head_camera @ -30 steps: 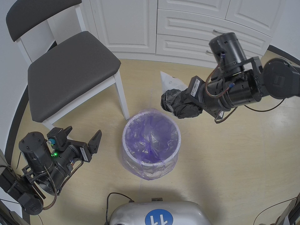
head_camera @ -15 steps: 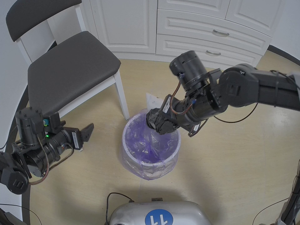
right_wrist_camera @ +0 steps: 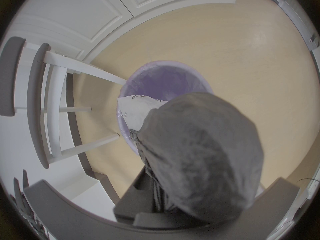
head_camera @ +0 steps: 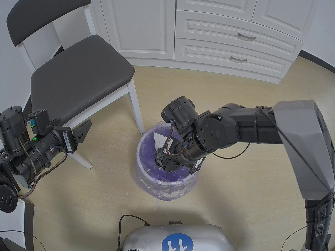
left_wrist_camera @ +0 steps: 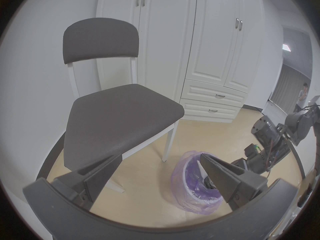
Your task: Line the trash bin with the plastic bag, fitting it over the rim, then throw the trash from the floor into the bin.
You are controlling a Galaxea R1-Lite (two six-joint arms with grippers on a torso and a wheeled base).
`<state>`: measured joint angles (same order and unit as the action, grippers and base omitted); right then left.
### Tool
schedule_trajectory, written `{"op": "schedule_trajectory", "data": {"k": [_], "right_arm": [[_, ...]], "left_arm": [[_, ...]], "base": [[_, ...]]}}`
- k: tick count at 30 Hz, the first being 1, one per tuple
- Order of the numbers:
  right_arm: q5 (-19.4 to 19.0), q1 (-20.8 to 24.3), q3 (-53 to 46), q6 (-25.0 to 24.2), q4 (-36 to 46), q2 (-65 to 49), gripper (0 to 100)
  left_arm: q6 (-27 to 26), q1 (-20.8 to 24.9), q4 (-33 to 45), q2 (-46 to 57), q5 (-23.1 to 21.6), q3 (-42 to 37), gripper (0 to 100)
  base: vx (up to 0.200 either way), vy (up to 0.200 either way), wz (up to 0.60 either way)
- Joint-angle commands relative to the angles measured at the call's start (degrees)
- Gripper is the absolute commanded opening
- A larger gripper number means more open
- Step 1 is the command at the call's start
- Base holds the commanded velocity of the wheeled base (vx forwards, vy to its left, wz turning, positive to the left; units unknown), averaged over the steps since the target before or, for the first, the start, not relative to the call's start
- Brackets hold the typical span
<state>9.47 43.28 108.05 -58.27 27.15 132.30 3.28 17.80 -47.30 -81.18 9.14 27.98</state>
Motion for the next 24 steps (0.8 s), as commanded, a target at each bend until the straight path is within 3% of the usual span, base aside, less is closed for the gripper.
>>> {"op": "schedule_trajectory", "data": {"k": [1, 24], "right_arm": [[0.2, -0.4, 0.1, -1.7, -3.1, 3.5, 0], [1.3, -0.8, -1.5, -2.3, -9.0, 8.3, 0]], "left_arm": [[-1.4, 0.0, -0.4, 1.4, -0.2, -1.3, 100], [-2.0, -0.2, -0.5, 2.2, -2.2, -2.8, 100]], "base": [[0.0, 0.0, 0.0], [0.0, 0.0, 0.0]]}}
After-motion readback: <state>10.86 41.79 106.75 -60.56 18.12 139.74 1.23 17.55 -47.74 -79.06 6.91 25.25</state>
